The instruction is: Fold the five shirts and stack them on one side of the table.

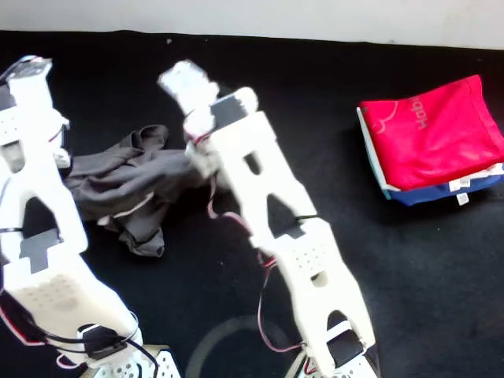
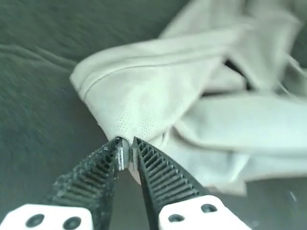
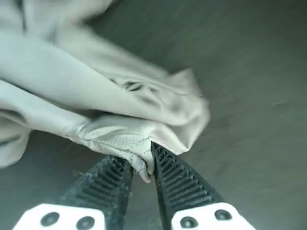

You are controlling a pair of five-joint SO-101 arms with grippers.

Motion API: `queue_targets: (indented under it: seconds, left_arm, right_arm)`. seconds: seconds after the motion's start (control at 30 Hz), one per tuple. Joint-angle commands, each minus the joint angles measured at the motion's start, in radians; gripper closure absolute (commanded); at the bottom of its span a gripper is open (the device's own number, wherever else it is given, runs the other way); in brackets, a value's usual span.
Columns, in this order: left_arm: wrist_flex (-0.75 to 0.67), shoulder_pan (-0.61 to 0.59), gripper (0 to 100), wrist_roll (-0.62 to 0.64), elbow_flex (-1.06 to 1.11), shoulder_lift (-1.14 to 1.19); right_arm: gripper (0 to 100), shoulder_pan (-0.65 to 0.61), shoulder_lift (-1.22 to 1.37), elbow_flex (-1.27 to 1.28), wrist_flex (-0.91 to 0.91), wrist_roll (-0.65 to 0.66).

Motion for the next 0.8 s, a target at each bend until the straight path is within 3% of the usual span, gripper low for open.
queue_targets:
  seconds: [0.0,0.2,0.43,0.57,0.67,0.77]
  left_arm:
    - [0.146,0.088,99,-0.002,-0.222,-0.048]
    - [0.143,0.162,81,-0.003,-0.292,-0.143]
    - [0.146,0.283,82,-0.002,-0.255,-0.280]
    - [0.144,0.421,82,-0.014,-0.022,-0.398]
    - [0.127,0.522,82,-0.114,0.232,-0.440]
    - [0.034,0.542,82,-0.227,0.447,-0.447]
  right_arm:
    - [99.3,0.110,-0.064,-0.148,0.025,0.054]
    - [99.3,0.223,-0.285,-0.024,0.025,0.120]
    - [99.3,0.297,-0.562,0.298,0.024,0.227]
    - [99.3,0.334,-0.621,0.460,0.019,0.262]
    - [99.3,0.366,-0.622,0.466,0.018,0.261]
    - [99.3,0.404,-0.622,0.466,-0.013,0.262]
